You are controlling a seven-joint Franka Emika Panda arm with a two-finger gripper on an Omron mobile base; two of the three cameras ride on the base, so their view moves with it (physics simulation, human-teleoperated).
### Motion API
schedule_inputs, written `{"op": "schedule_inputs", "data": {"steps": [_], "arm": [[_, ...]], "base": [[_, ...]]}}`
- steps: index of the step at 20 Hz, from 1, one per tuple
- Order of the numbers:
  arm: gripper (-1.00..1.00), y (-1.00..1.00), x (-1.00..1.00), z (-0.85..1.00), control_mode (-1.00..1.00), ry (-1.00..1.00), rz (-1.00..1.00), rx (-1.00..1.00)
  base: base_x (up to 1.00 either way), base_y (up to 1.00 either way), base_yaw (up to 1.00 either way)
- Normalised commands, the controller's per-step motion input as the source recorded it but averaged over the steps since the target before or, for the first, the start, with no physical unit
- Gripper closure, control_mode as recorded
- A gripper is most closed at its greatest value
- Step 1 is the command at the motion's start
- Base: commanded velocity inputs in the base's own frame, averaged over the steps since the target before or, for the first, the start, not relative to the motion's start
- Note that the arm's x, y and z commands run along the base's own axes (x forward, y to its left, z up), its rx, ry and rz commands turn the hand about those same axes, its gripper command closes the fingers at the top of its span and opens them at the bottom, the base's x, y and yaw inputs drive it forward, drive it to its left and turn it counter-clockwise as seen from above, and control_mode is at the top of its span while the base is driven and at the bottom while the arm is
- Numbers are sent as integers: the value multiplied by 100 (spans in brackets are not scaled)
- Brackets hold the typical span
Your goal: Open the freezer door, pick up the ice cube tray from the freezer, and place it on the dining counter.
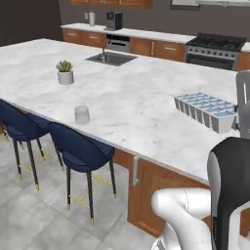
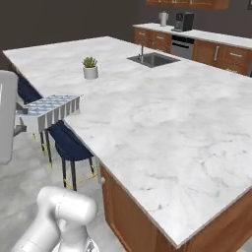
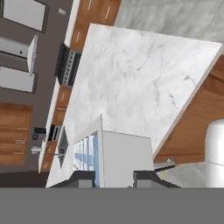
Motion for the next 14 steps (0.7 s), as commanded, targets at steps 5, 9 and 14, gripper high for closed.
{"op": "schedule_inputs", "data": {"steps": [5, 9, 14], "arm": [[100, 0, 0, 0, 100, 0, 0, 0], [100, 0, 0, 0, 100, 0, 0, 0], [100, 0, 0, 0, 100, 0, 0, 0]], "base": [[78, 100, -41], [73, 100, -36], [67, 73, -27]]}}
